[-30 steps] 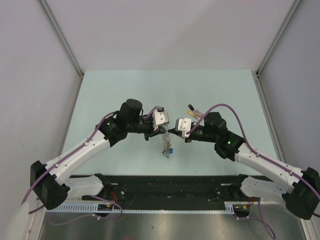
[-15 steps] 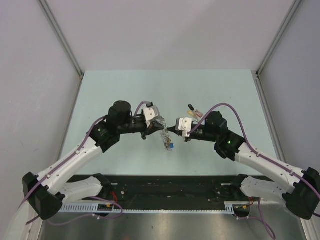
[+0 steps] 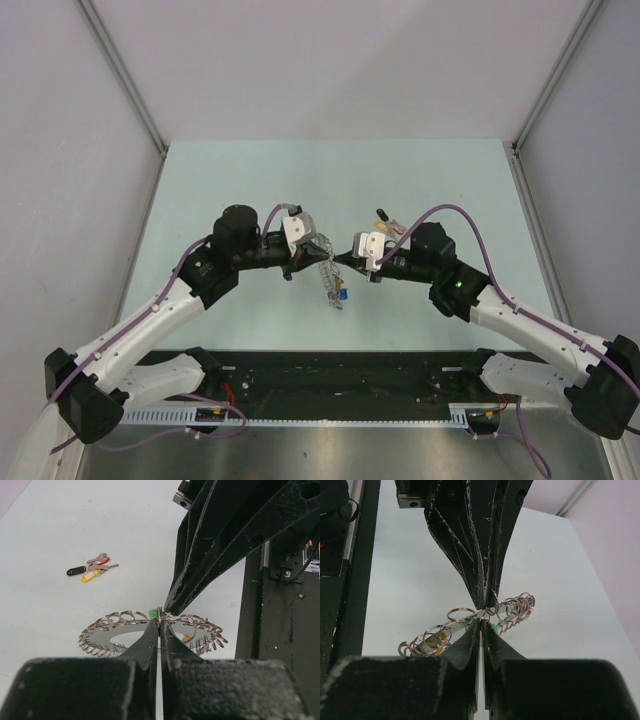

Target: Put the keys on the keyring

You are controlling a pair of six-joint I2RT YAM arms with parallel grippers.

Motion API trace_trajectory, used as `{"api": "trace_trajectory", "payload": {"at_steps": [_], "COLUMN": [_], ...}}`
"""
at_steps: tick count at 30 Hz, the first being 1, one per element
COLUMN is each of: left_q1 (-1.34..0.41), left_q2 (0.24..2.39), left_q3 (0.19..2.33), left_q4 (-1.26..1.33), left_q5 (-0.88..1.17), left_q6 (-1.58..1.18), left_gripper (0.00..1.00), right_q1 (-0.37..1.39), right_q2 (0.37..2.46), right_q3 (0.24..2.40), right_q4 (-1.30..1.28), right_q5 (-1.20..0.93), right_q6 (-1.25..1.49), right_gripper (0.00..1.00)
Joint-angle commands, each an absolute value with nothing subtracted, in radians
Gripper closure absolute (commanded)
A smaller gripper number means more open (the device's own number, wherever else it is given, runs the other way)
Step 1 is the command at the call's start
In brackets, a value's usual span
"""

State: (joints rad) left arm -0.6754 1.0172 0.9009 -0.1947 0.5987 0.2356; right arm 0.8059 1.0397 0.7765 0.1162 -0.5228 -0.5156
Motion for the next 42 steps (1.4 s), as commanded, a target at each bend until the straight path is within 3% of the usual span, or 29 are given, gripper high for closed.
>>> {"api": "trace_trajectory", "payload": {"at_steps": [1,11,25,30,34,38,42], "left_q1": [-0.676,-0.677,-0.676,-0.676,-0.676,-0.676,-0.678], "left_q2": [0.985,0.992,1.006,1.011,1.009,0.996,0.992], "left_q3": [0.916,0.917,0.922,0.923,0.919,0.907,0.911], "left_q4": [-0.075,-0.078,-0.103,-0.104,-0.092,-0.066,-0.098], "left_q5": [0.673,0.686,0.687,0.686,0.692,0.681,0.669], "left_q6": [0.221,0.219,0.232,0.233,0.222,0.201,0.219], "left_gripper": [1.0,1.0,1.0,1.0,1.0,1.0,0.86], "right_q1": [0.81,0.811,0.81,0.81,0.81,0.811,0.81], "right_q2": [1.049,1.051,1.016,1.011,1.023,1.026,1.017], "right_q3": [0.804,0.799,0.795,0.795,0.795,0.795,0.795], "right_q4": [0.144,0.152,0.163,0.16,0.158,0.156,0.14], "right_q5": [-0.508,-0.486,-0.488,-0.491,-0.491,-0.497,-0.5], "right_q6": [-0.499,-0.495,-0.488,-0.491,-0.497,-0.503,-0.518], "right_gripper": [0.93,0.78,0.79,0.84,1.0,1.0,1.0]}}
